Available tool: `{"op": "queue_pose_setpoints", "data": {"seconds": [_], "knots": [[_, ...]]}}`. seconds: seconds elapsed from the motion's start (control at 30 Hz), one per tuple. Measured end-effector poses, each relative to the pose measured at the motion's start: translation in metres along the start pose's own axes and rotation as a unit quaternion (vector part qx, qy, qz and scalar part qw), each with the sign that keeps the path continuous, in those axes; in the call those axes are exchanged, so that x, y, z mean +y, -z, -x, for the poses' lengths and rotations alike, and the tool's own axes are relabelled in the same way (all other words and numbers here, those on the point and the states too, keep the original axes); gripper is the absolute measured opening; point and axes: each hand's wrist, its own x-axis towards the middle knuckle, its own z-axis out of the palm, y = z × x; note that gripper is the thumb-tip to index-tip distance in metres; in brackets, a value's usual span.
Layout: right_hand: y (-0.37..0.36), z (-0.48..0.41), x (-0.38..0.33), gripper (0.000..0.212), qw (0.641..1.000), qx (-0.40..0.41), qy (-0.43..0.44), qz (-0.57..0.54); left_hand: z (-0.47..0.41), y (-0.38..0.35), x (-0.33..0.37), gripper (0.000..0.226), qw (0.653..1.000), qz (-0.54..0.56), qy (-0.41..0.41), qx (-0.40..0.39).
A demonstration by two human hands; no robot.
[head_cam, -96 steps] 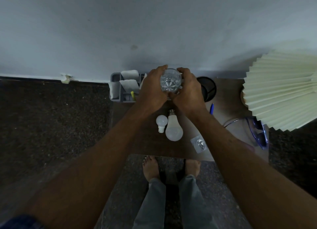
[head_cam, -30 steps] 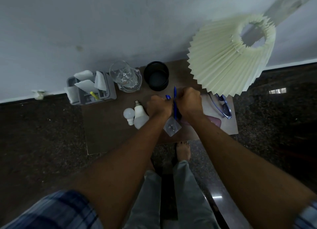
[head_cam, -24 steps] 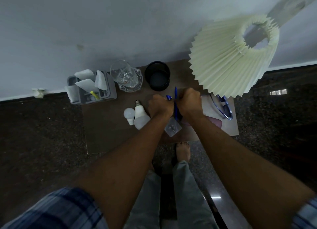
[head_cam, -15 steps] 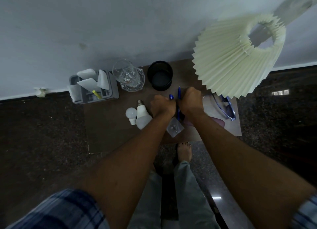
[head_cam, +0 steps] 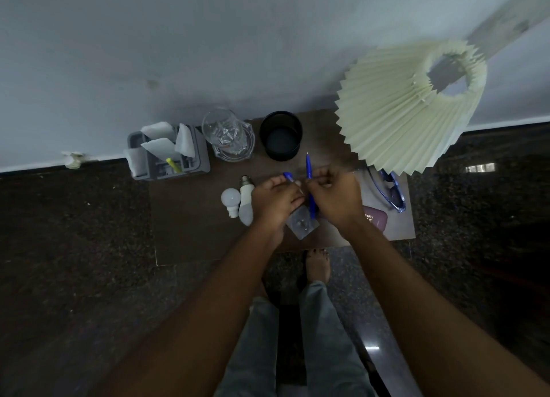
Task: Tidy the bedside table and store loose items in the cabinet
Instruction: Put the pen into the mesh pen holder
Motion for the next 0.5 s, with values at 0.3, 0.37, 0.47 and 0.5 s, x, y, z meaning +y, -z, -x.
{"op": "queue_pose_setpoints", "data": {"seconds": [0.3,0.37,0.47,0.5], "knots": [[0.003,0.045,0.002,0.012,0.973,-0.100,-0.076,-0.195,0.013,0.023,-0.003,0.034,1.000,0.025,-0.005,0.004],[0.002,0.053,0.002,0.011,0.971,-0.108,-0.086,-0.193,0.015,0.026,-0.004,0.032,0.999,0.033,-0.010,0.002],[0.000,0.062,0.003,0.015,0.972,-0.116,-0.095,-0.179,0.016,0.031,-0.003,0.019,0.998,0.055,-0.018,-0.003],[-0.001,0.064,0.004,0.016,0.973,-0.117,-0.100,-0.174,0.015,0.033,-0.003,0.017,0.998,0.058,-0.019,-0.003]]}}
